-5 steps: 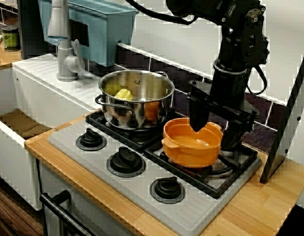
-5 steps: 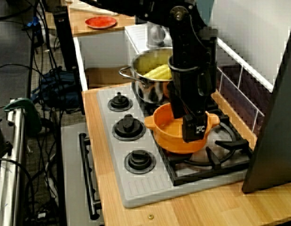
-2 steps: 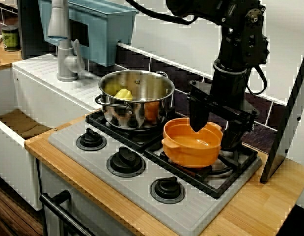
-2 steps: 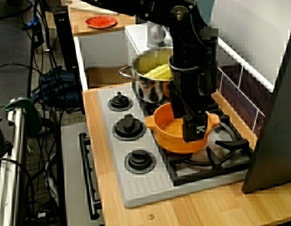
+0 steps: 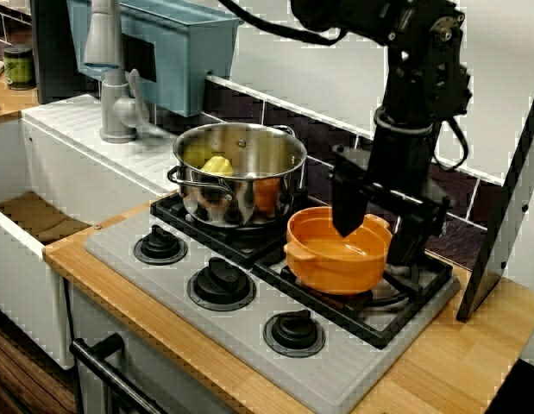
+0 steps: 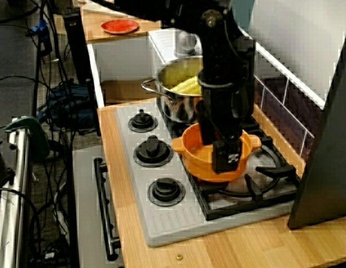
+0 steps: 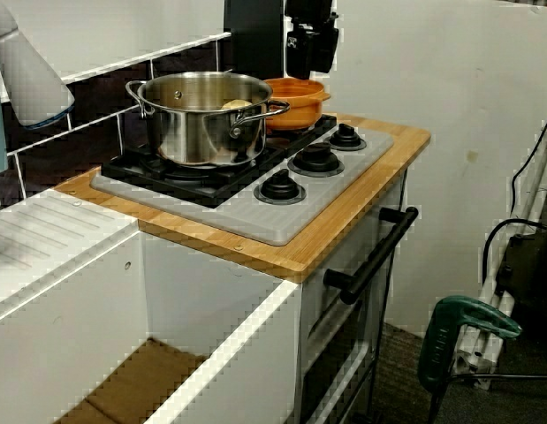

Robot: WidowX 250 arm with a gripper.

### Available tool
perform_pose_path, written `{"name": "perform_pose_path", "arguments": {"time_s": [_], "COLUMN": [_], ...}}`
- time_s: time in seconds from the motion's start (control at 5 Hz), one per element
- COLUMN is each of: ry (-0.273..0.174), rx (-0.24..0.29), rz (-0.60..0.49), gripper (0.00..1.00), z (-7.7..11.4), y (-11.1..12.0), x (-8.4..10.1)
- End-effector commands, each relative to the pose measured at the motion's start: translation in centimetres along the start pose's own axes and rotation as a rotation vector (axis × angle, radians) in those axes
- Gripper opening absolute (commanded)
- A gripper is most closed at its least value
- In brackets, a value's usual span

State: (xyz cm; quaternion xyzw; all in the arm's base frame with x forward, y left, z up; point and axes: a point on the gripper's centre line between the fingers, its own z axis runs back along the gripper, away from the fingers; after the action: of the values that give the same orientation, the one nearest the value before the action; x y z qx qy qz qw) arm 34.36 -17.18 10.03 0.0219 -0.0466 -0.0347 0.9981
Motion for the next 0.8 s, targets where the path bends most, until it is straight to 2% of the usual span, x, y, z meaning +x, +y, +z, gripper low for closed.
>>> {"name": "perform_pose_path", "arguments": {"time_s": [0.0,0.6], "ry": [-0.085,-0.113], "rx": [-0.035,-0.012], "rz": [-0.007,0.022], "gripper": [1.0,1.0], "z": [3.3,1.6], "y": [0.8,0.5], "x": [-0.5,-0.2]}}
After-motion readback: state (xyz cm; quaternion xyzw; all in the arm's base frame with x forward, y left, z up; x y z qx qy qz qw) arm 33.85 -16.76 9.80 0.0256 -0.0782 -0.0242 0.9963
